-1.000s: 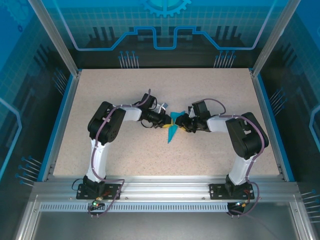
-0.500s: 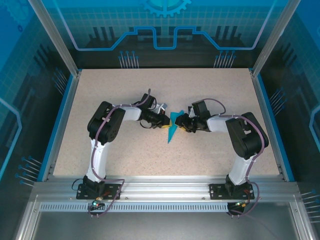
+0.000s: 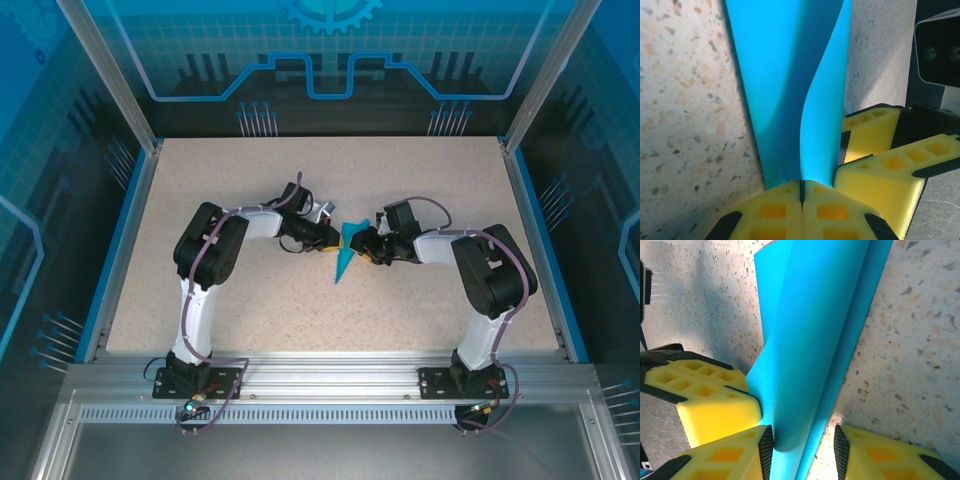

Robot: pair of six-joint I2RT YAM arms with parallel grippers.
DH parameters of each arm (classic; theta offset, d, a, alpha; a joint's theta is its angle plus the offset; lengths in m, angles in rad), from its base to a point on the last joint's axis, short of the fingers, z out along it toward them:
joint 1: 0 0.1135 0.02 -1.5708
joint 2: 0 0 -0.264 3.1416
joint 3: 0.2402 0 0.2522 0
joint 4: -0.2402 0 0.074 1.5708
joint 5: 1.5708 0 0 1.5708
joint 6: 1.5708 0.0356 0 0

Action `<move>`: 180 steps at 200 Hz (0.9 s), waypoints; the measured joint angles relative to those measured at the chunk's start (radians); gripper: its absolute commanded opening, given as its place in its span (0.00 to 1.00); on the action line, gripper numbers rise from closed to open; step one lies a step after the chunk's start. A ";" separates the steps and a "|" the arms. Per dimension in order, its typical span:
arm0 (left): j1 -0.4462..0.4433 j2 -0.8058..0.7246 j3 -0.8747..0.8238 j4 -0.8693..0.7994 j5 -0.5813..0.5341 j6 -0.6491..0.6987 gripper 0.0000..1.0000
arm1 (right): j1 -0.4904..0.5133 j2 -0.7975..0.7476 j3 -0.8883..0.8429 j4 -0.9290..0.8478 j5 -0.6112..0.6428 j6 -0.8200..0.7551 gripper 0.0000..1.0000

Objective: Fold a paper plane with a square sheet of paper (fold left side to right side)
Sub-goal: Fold the wing for the fifth time at the center of the table.

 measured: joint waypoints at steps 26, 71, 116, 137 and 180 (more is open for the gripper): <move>0.000 0.000 0.003 -0.010 -0.008 0.010 0.00 | 0.000 0.000 0.000 0.000 0.000 -0.003 0.41; 0.002 0.000 0.006 -0.028 -0.027 0.029 0.00 | 0.000 0.000 0.000 0.000 -0.004 -0.004 0.41; 0.003 0.016 0.026 -0.031 -0.031 0.030 0.00 | 0.000 0.000 0.000 0.000 -0.008 -0.014 0.41; 0.003 0.027 0.032 -0.033 -0.032 0.033 0.00 | -0.001 -0.002 0.000 -0.002 -0.009 -0.023 0.41; 0.004 0.034 0.040 -0.039 -0.029 0.033 0.00 | -0.008 -0.031 -0.010 -0.019 -0.015 -0.064 0.39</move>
